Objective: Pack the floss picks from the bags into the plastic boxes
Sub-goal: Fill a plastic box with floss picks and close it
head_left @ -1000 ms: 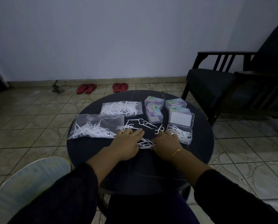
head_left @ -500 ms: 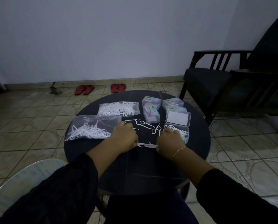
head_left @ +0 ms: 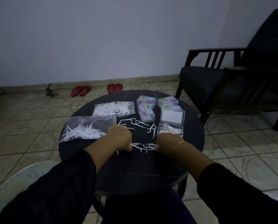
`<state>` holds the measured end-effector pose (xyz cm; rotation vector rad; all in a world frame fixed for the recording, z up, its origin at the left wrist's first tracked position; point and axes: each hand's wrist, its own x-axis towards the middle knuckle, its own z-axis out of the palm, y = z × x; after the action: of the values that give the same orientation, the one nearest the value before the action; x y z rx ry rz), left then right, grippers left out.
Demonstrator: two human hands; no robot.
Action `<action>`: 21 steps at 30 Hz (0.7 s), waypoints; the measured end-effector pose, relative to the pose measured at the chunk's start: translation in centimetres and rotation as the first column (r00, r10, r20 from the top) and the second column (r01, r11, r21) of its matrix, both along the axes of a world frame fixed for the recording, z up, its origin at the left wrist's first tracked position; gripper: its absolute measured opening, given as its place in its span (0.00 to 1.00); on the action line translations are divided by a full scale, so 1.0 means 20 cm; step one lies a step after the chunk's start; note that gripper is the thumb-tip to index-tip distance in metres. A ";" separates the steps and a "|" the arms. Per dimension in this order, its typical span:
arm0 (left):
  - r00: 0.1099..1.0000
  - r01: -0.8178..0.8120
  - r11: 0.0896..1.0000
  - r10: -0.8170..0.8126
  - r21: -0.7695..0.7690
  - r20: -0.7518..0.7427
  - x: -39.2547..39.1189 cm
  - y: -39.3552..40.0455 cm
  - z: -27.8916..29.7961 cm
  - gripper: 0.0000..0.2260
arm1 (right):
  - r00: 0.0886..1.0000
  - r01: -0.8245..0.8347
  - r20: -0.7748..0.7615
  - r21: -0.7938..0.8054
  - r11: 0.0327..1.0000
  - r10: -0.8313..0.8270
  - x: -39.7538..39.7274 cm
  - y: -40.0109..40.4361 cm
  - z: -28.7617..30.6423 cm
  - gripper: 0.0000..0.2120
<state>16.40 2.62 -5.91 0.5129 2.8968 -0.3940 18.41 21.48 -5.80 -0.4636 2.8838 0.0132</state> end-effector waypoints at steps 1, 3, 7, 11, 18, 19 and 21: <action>1.000 -0.015 1.000 0.014 0.017 0.016 -0.01 0.00 0.00 0.10 | 0.999 0.002 0.037 -0.017 1.000 -0.002 0.00 0.00 0.00 0.15; 0.999 -0.029 0.999 0.028 0.041 0.035 -0.01 0.00 -0.01 0.10 | 0.994 0.007 0.105 -0.060 0.998 -0.001 -0.01 0.01 0.00 0.17; 0.996 -0.062 0.991 0.055 0.122 0.066 -0.01 0.01 0.00 0.08 | 0.988 0.018 0.152 -0.096 0.995 -0.003 -0.02 0.01 0.01 0.18; 0.990 -0.104 0.970 0.081 0.222 0.112 -0.02 0.02 0.03 0.05 | 0.989 0.035 0.147 -0.114 0.993 -0.018 -0.03 0.01 0.00 0.19; 0.976 -0.170 0.926 0.111 0.337 0.187 -0.05 0.01 0.06 0.05 | 0.994 0.041 0.101 -0.109 0.993 -0.030 -0.12 0.09 0.04 0.10; 0.971 -0.185 0.915 0.114 0.360 0.211 -0.06 0.00 0.07 0.06 | 0.994 0.062 0.097 -0.111 0.992 -0.051 -0.13 0.10 0.06 0.10; 0.963 -0.203 0.897 0.109 0.393 0.247 -0.08 0.01 0.08 0.08 | 0.992 0.111 0.077 -0.123 0.986 -0.102 -0.17 0.14 0.10 0.13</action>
<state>14.89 2.76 -4.36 0.3452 2.7733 0.2979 14.92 24.31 -3.79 -0.3244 2.8467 -0.2012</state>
